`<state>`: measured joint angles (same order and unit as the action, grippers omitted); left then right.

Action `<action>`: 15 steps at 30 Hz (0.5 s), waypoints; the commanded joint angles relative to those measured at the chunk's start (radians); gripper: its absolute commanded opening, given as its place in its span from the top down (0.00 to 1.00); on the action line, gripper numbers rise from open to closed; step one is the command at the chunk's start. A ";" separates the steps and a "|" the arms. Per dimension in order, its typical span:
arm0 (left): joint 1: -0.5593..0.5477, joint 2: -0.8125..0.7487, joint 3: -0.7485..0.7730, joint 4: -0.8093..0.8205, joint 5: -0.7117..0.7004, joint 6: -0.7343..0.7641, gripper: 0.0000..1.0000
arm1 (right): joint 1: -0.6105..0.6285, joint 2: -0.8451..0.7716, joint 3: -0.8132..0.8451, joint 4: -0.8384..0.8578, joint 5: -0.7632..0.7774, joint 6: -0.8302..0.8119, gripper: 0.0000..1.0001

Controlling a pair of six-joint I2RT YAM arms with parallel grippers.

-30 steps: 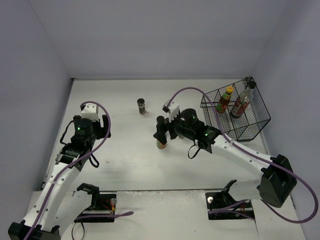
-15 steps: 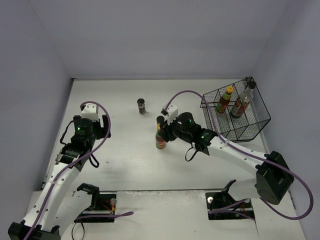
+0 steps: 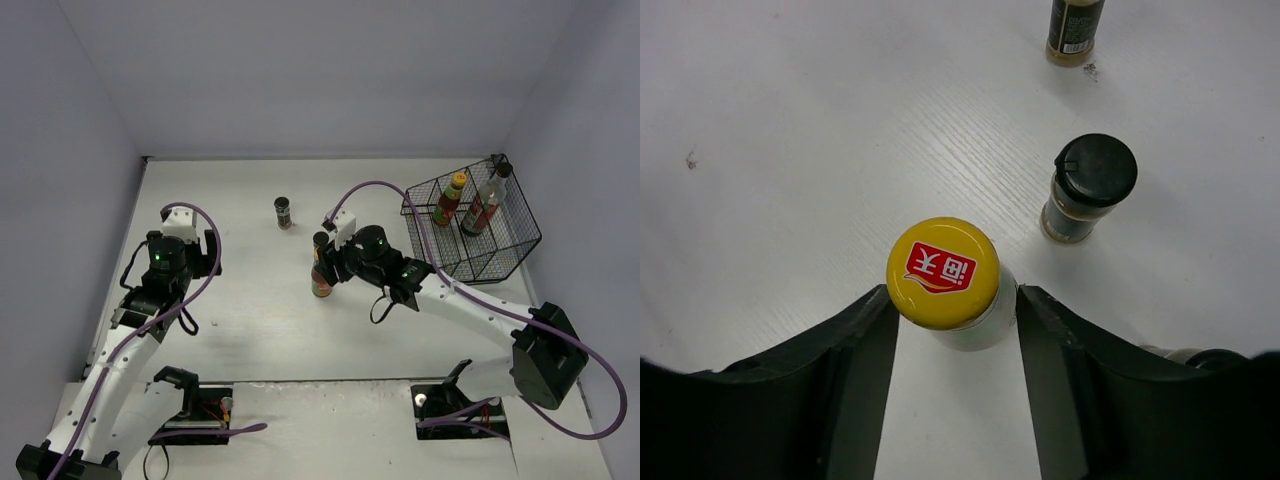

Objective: Organize the condiment bottles

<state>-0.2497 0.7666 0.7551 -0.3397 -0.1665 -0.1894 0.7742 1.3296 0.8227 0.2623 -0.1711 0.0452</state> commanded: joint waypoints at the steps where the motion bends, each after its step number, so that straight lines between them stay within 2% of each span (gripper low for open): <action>1: -0.005 -0.006 0.018 0.050 -0.016 0.010 0.23 | 0.005 -0.021 0.004 0.117 0.004 -0.005 0.48; 2: -0.006 -0.007 0.018 0.051 -0.016 0.010 0.23 | 0.005 -0.018 0.004 0.120 0.001 -0.005 0.41; 6: -0.005 -0.007 0.018 0.051 -0.018 0.010 0.23 | 0.005 -0.003 0.010 0.130 -0.008 -0.005 0.31; 15: -0.005 -0.006 0.018 0.050 -0.019 0.011 0.23 | 0.005 0.048 0.019 0.153 -0.011 -0.010 0.35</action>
<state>-0.2497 0.7654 0.7551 -0.3397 -0.1738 -0.1894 0.7742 1.3621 0.8188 0.3206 -0.1719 0.0444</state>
